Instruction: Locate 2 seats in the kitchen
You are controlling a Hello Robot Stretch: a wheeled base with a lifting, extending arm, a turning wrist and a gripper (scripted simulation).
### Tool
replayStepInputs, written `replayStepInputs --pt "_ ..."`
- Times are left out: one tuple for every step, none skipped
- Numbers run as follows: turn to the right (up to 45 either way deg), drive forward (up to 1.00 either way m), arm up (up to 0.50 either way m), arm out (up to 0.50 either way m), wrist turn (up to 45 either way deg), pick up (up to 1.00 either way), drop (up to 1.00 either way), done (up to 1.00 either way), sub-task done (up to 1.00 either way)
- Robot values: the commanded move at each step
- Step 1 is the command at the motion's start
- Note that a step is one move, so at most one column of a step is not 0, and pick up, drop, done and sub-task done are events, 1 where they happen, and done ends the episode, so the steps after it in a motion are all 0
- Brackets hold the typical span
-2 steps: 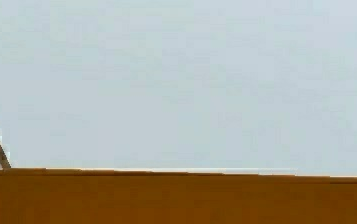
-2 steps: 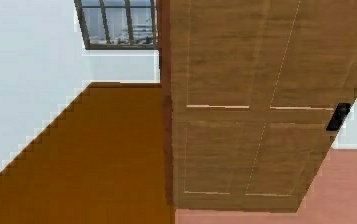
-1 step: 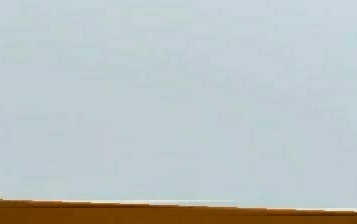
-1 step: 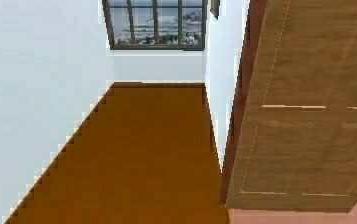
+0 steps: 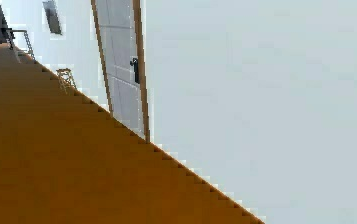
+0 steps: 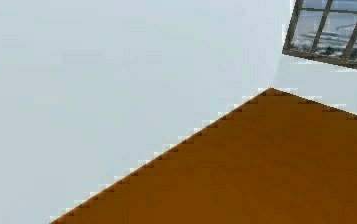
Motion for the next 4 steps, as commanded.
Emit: replayStepInputs --pt "-6.0 0.0 0.0 0.0 0.0 0.0 0.0 0.0 0.0" --pt "0.0 0.75 0.0 0.0 0.0 0.0 0.0 0.0 0.0" --pt "-36.0 0.0 0.0 0.0 0.0 0.0 0.0 0.0 0.0" --pt "-3.0 0.0 0.0 0.0 0.0 0.0 0.0 0.0 0.0"
